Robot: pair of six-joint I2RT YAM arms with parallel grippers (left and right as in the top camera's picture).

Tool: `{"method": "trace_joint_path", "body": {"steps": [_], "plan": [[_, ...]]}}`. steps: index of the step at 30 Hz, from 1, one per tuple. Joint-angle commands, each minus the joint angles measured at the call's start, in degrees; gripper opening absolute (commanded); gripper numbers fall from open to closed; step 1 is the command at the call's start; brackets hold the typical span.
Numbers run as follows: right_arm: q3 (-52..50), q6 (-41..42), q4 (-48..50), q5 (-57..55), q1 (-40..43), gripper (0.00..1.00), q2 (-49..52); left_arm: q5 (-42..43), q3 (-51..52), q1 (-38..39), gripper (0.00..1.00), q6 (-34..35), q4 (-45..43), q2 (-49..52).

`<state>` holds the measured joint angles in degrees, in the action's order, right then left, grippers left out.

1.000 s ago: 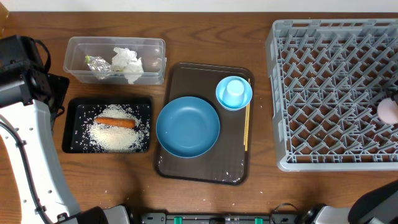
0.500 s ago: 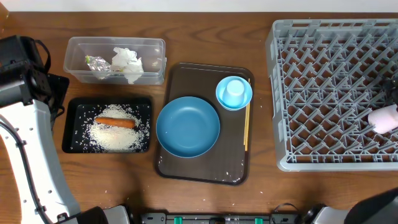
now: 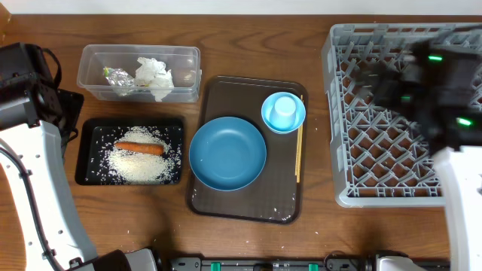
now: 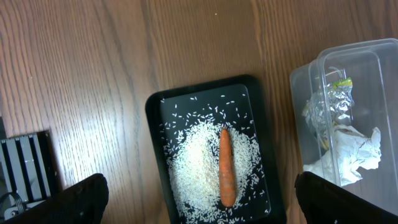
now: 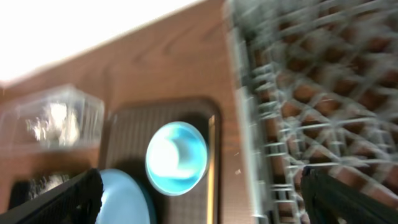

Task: Sort waste into correct bins and load items into the dishwasher rack
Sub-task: 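Grasp the light blue cup off its saucer with the right gripper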

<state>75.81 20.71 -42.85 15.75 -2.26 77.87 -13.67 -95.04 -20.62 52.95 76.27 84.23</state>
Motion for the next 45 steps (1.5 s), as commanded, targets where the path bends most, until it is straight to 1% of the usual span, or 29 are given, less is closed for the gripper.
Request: {"method": "trace_joint_path", "body": {"steps": [1,4,8,14,21,26,27,28,29,30,31,34,37,41,42,44,45], "plan": [[0.5,-2.5,1.3,-6.5,-7.5,0.99,5.0,-0.3,0.5,-0.3,0.98,0.7,0.2,0.0],[0.5,-2.8,3.5,-8.7,-13.7,0.99,10.8,-0.3,0.4,-0.3,0.98,0.7,0.2,0.0],[0.5,-2.8,6.8,-10.1,-19.0,0.99,18.5,-0.3,0.5,-0.3,0.98,0.7,0.2,0.0],[0.5,-0.8,9.2,-16.2,-22.5,0.99,25.4,-0.3,0.4,-0.3,0.98,0.7,0.2,0.0],[0.5,0.5,11.6,-17.3,-24.0,0.98,29.2,-0.3,0.5,-0.3,0.98,0.7,0.2,0.0],[0.5,0.5,12.7,-19.9,-25.0,0.93,30.6,-0.3,0.4,-0.3,0.98,0.7,0.2,0.0],[0.5,0.5,12.9,-19.9,-25.2,0.9,30.9,-0.3,0.5,-0.3,0.98,0.7,0.2,0.0],[0.5,0.5,13.0,-19.9,-25.4,0.84,31.1,-0.3,0.5,-0.3,0.98,0.7,0.2,0.0],[0.5,0.5,13.0,-19.9,-25.6,0.75,31.3,-0.3,0.5,-0.3,0.98,0.7,0.2,0.0],[0.5,0.5,13.0,-20.1,-25.9,0.7,31.5,-0.3,0.4,-0.3,0.98,0.7,0.2,0.0],[0.5,0.5,13.0,-20.1,-26.1,0.68,31.5,-0.3,0.5,-0.3,0.98,0.7,0.2,0.0],[0.5,0.5,13.1,-20.1,-26.6,0.69,31.5,-0.3,0.4,-0.3,0.98,0.7,0.2,0.0],[0.9,0.5,13.1,-20.2,-26.6,0.64,30.8,-0.3,0.5,-0.3,0.98,0.7,0.2,0.0],[3.0,0.5,11.1,-20.9,-25.1,0.64,26.8,-0.3,0.5,-0.3,0.98,0.7,0.2,0.0],[3.9,0.4,10.2,-21.1,-24.4,0.63,25.4,-0.3,0.4,-0.3,0.98,0.7,0.2,0.0],[6.1,0.1,8.4,-21.4,-22.6,0.56,22.0,-0.3,0.5,-0.3,0.98,0.7,0.2,0.0],[7.3,-0.2,7.5,-21.4,-21.6,0.55,20.3,-0.3,0.5,-0.3,0.98,0.7,0.2,0.0]]}}
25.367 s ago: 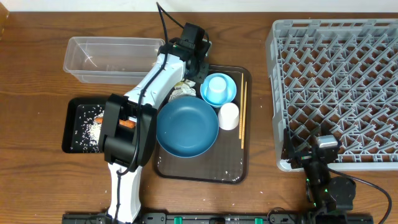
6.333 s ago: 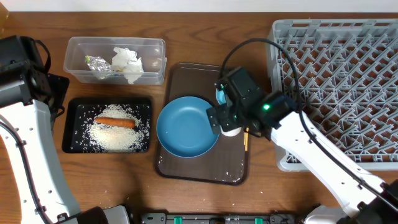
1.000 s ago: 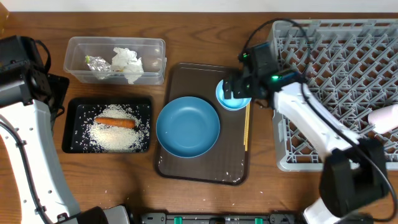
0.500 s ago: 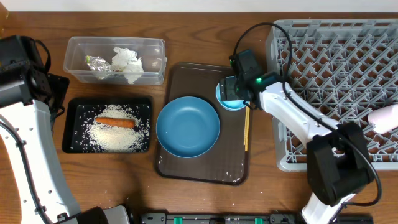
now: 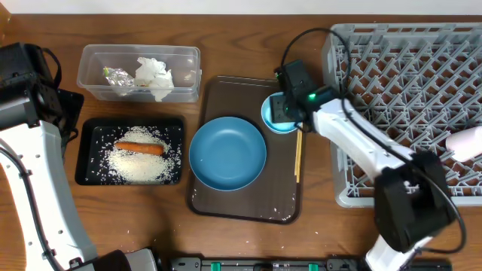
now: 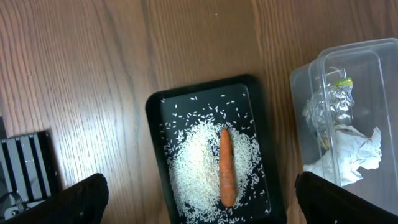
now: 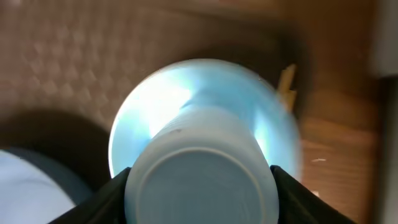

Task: Sort waste into correct bins and load items into the dishwasher rack
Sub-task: 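Grasp the light blue cup off its saucer with the right gripper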

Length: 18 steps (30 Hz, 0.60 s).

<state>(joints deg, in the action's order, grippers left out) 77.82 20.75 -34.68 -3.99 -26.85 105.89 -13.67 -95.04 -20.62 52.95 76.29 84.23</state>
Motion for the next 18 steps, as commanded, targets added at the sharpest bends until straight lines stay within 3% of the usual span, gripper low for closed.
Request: {"method": "trace_joint_path", "body": {"steps": [1,6,11,18], "plan": [[6.5,-0.7,-1.8,-1.7,4.2,0.55,-9.6,-0.3,0.5,-0.3,0.98,0.7,0.2,0.0],[10.1,-3.1,-5.4,-1.9,11.5,0.59,-19.0,-0.3,0.4,-0.3,0.98,0.7,0.2,0.0],[10.5,-3.6,-6.4,-2.3,24.4,0.58,-26.1,-0.3,0.5,-0.3,0.98,0.7,0.2,0.0],[10.4,-3.0,-7.6,-2.3,45.7,0.58,-25.4,-0.3,0.5,-0.3,0.98,0.7,0.2,0.0]]}}
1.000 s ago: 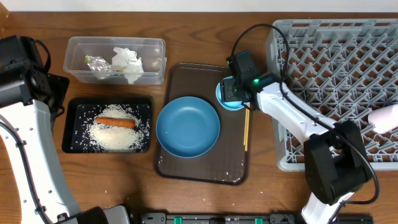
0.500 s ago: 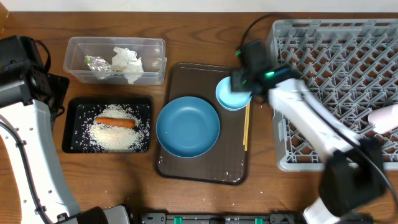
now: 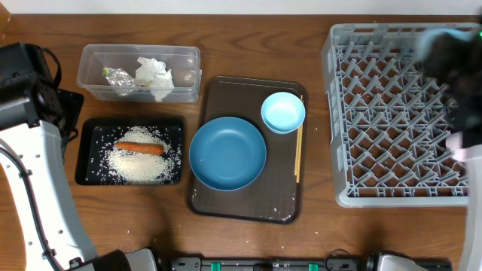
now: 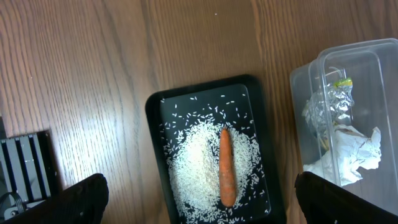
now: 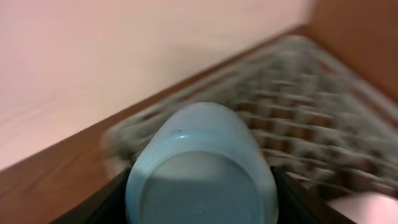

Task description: Sort waste into correct bins and load items into the dishwasher rack

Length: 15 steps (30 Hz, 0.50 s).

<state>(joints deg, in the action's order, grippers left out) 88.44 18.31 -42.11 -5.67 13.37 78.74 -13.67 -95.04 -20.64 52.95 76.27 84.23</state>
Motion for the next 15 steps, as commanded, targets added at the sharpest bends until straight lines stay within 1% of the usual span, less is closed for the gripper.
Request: {"method": "trace_joint_path", "body": {"steps": [1,4,8,15], "plan": [[-0.2,-0.3,-0.1,-0.5,8.7,0.58,2.6,-0.3,0.5,-0.3,0.98,0.7,0.2,0.0],[-0.2,0.1,0.0,-0.5,15.7,0.58,5.4,-0.3,0.5,-0.3,0.98,0.7,0.2,0.0],[-0.2,-0.1,0.1,-0.5,22.6,0.57,11.0,-0.3,0.5,-0.3,0.98,0.7,0.2,0.0],[-0.2,-0.8,1.7,-0.1,27.6,0.58,18.9,-0.3,0.4,-0.3,0.98,0.7,0.2,0.0]]}}
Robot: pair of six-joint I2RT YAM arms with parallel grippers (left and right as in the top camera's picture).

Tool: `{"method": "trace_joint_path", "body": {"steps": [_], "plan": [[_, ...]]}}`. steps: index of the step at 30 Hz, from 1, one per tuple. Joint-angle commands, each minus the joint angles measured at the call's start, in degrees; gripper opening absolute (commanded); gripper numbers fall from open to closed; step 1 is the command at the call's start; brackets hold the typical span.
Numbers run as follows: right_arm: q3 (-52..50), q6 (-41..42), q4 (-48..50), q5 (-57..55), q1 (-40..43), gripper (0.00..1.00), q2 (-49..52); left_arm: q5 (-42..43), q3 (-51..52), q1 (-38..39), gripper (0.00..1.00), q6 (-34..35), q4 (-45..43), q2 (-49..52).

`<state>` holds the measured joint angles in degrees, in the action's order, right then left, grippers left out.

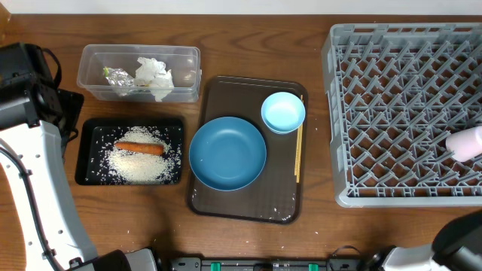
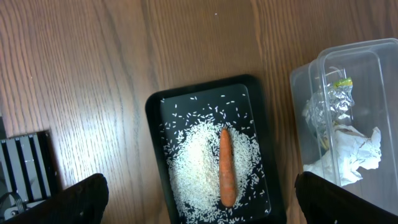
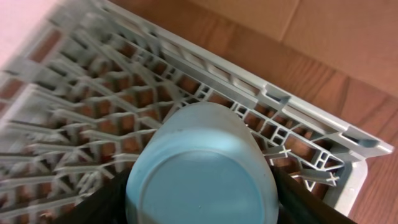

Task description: Sort waste into correct bins and load items into the dishwasher rack

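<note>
My right gripper (image 3: 200,194) is shut on a light blue cup (image 3: 199,168) whose base faces the camera. It hangs over a corner of the grey dishwasher rack (image 3: 93,93), also seen at the table's right (image 1: 399,113). In the overhead view only a pale part of my right arm (image 1: 464,142) shows, at the right edge. The brown tray (image 1: 226,199) holds a blue plate (image 1: 227,153), a small blue dish (image 1: 283,111) and chopsticks (image 1: 299,154). My left gripper (image 2: 199,208) is open, high above the black tray (image 2: 214,149) with rice and a carrot (image 2: 226,167).
A clear bin (image 1: 139,72) with foil and crumpled paper stands at the back left, next to the black tray (image 1: 129,150). Past the rack's corner lie bare wood and a cardboard surface (image 3: 348,31). My left arm (image 1: 30,143) runs along the table's left side.
The right gripper with the cup has moved from high up beside the rack to close over the rack's corner. The left arm and all things on the table have stayed put.
The cup first stood upside down on the small blue dish while my right arm was over the rack. Then the right gripper was around the cup on the dish. Then the dish was bare and the cup was held aloft near the rack, now close over it.
</note>
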<state>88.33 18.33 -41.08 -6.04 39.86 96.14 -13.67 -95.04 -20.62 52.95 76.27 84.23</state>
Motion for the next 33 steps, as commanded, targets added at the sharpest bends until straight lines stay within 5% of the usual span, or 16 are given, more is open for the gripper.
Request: {"method": "trace_joint_path", "body": {"steps": [1,12,18,33], "plan": [[-0.1,-1.2,1.2,0.3,1.4,0.59,2.2,-0.3,0.4,-0.3,0.98,0.7,0.2,0.0],[-0.1,-2.6,3.4,0.3,3.3,0.64,3.5,-0.3,0.5,-0.3,0.98,0.7,0.2,0.0],[-0.1,-2.6,3.3,2.5,3.5,0.82,3.6,-0.3,0.5,-0.3,0.98,0.7,0.2,0.0],[0.3,-0.3,3.1,20.0,0.9,0.84,-6.3,-0.3,0.5,-0.3,0.98,0.7,0.2,0.0]]}}
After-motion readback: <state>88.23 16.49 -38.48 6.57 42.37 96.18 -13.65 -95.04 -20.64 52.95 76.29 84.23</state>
